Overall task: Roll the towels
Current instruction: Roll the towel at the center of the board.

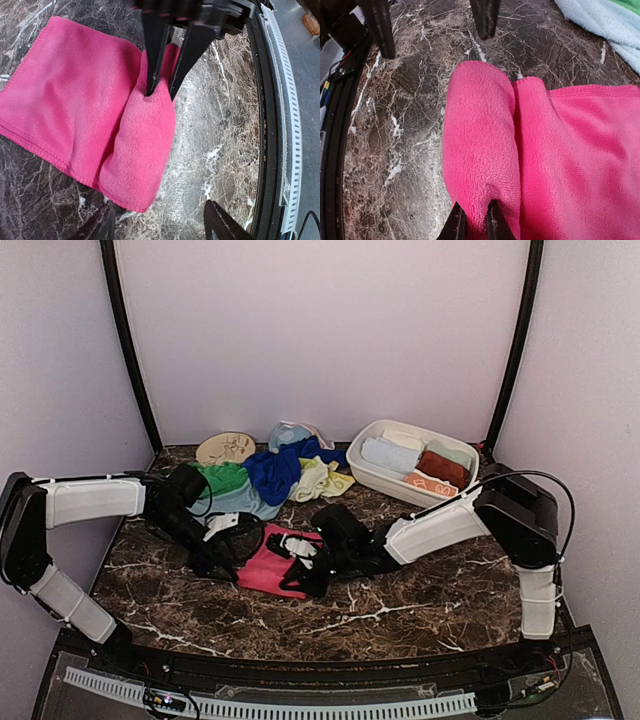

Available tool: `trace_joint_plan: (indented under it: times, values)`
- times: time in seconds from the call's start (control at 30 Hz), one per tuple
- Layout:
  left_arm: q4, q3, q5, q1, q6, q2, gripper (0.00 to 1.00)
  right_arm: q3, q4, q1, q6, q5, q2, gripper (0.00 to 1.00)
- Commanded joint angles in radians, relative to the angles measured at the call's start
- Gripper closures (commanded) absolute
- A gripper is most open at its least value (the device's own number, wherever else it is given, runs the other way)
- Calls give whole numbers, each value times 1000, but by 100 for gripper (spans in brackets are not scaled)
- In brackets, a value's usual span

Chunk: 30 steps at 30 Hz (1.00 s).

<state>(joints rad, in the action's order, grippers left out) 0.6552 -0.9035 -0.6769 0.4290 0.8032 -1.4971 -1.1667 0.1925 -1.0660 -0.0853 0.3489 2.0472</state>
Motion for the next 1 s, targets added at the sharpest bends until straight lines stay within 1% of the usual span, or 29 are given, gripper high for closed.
trace_joint_plan:
  times: [0.0,0.13,0.3,0.4,0.5,0.6,0.67,0.77,0.97]
  values:
    - [-11,11,57,36,57,70,38,-58,-171,50,144,219,105,99]
    - [-58,3,158,130,82,52,39,-101,-211,84,215,297,149,100]
    - [-102,-50,222,213,107,-45,37,-79,-173,110,282,341,159,100]
    - [-157,-71,273,226,110,-101,35,-73,-174,115,293,346,162,100]
    - [-183,-81,284,239,116,-128,35,-69,-170,119,305,352,162,100]
    - [-195,-82,297,258,115,-154,40,-62,-155,125,317,365,160,99]
    - [-216,-83,311,261,104,-171,44,-56,-147,129,321,370,155,97]
    - [-239,-91,333,262,91,-190,48,-35,-108,132,334,381,144,93]
    - [-237,-99,347,261,112,-201,46,-56,-114,145,362,413,163,91]
